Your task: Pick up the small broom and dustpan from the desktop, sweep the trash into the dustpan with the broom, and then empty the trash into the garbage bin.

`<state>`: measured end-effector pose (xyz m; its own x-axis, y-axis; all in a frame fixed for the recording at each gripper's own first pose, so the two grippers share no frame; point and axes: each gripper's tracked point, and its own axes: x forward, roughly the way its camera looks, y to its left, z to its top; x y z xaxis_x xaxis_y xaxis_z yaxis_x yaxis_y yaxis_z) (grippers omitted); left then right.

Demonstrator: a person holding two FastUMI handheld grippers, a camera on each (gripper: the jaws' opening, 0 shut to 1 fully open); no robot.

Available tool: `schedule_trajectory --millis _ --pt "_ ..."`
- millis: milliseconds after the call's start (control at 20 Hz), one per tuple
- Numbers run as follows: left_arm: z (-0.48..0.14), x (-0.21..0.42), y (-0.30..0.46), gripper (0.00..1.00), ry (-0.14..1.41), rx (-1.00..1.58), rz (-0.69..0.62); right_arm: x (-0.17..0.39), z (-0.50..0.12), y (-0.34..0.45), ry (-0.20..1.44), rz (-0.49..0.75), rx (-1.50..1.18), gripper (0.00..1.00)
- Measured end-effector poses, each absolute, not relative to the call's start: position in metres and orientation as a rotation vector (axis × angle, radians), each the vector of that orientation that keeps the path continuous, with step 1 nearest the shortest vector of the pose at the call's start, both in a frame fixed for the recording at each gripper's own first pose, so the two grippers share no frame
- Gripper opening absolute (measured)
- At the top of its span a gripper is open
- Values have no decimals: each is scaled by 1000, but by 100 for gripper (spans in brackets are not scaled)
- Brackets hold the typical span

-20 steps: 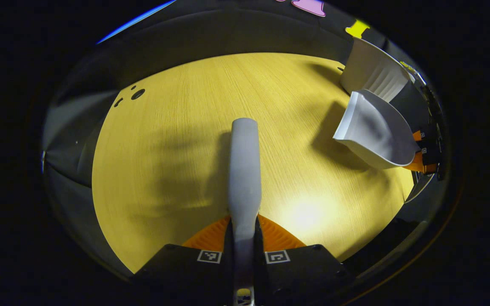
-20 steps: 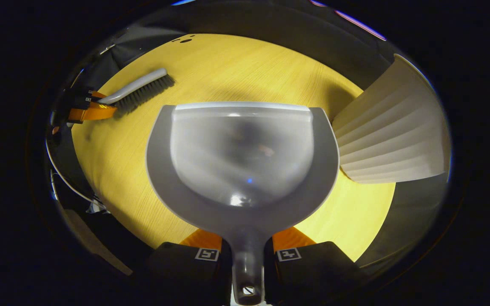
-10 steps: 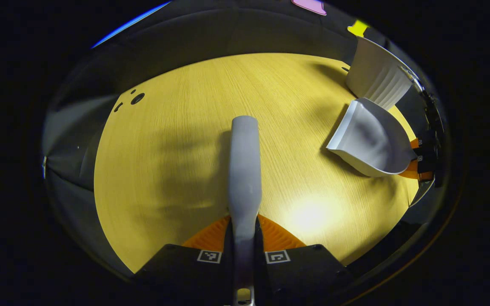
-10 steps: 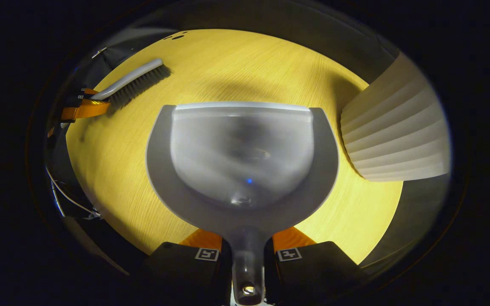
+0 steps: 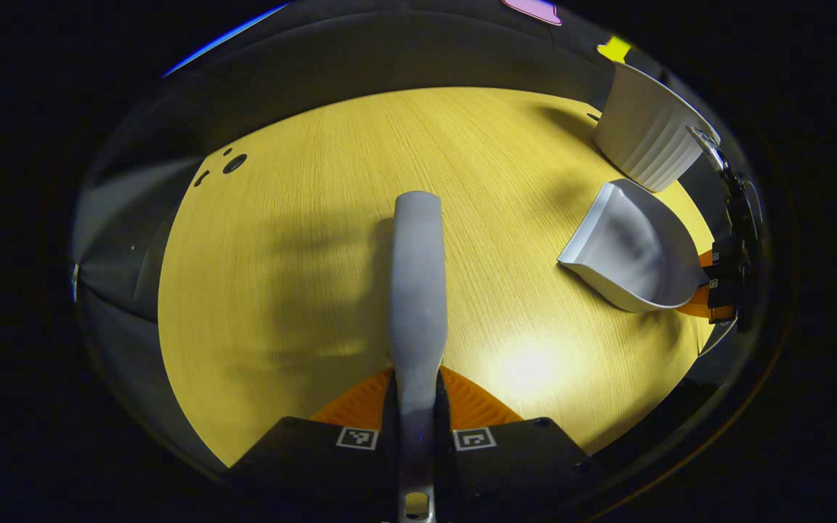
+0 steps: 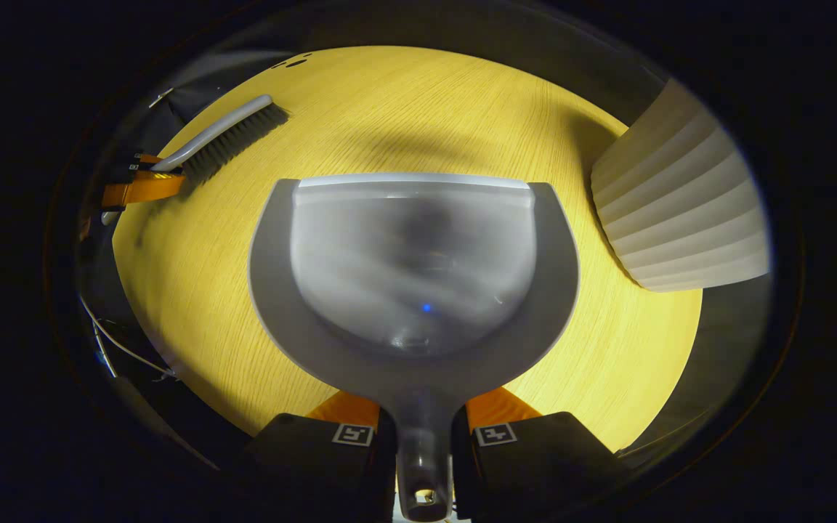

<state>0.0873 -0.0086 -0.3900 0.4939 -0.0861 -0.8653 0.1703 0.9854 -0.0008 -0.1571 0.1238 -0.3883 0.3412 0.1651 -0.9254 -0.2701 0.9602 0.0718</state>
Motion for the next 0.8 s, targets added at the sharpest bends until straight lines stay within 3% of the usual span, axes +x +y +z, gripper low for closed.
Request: schedule_trajectory --millis 50,100,150,200,250,500,550,800 --pt "-389 87 -8 24 1045 86 -160 -157 -388 123 1187 282 -100 36" --pt "-389 87 -9 27 1047 85 -163 -157 -388 124 1189 286 -100 31" --pt "-389 86 -8 25 1052 87 -162 -160 -388 125 1189 287 -98 37" --pt "-388 85 -8 25 1053 90 -163 -162 -386 126 1186 289 -98 31" --pt "-388 84 -9 26 1055 91 -164 -164 -385 126 1180 290 -96 41" --pt "-379 83 -9 31 1029 123 -168 -163 -376 131 1165 295 -35 52" --pt "-376 82 -10 43 1021 130 -173 -164 -373 130 1162 299 -28 58" --pt "-357 77 -17 68 988 96 -189 -166 -352 123 1112 290 -7 58"
